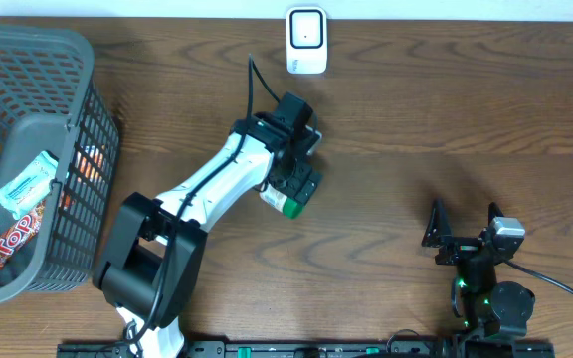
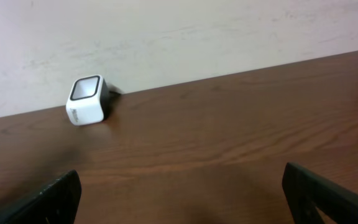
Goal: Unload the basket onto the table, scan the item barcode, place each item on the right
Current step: 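Lower the jar onto the table and open the left gripper, then move the left gripper back over the basket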
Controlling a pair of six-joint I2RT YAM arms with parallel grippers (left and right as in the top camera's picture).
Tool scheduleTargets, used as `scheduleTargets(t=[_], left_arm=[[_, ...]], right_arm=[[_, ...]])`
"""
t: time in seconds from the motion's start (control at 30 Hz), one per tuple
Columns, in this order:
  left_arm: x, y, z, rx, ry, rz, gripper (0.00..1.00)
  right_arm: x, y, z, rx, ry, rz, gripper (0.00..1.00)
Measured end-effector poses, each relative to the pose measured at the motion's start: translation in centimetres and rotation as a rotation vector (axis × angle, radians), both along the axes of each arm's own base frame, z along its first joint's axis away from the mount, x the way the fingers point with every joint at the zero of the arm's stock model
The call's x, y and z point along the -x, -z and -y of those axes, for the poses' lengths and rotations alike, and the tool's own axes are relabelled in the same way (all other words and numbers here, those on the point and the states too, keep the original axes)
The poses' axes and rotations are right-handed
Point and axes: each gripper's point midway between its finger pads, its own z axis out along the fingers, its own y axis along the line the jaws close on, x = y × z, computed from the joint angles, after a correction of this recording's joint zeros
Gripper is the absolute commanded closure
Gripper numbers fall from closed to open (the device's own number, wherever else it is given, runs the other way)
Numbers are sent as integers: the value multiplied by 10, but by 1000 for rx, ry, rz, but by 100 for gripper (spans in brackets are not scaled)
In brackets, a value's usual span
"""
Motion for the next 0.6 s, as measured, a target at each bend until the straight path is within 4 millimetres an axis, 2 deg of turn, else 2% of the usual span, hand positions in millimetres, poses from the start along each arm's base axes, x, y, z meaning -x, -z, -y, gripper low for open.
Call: scheduleTargets(t=[0.13,0.43,0.5,0.6], left_arm=[[-10,-19,-2,21,-17,49,2],[-12,-85,-4,104,-39,189,2],[-13,-108,-10,125,-79,239,2],[-21,-158,-32,178,-187,351,2]], right_arm=[[0,0,0,0,0,0,1],[0,0,0,0,0,0,1],[0,0,0,0,0,0,1],[0,0,0,0,0,0,1]])
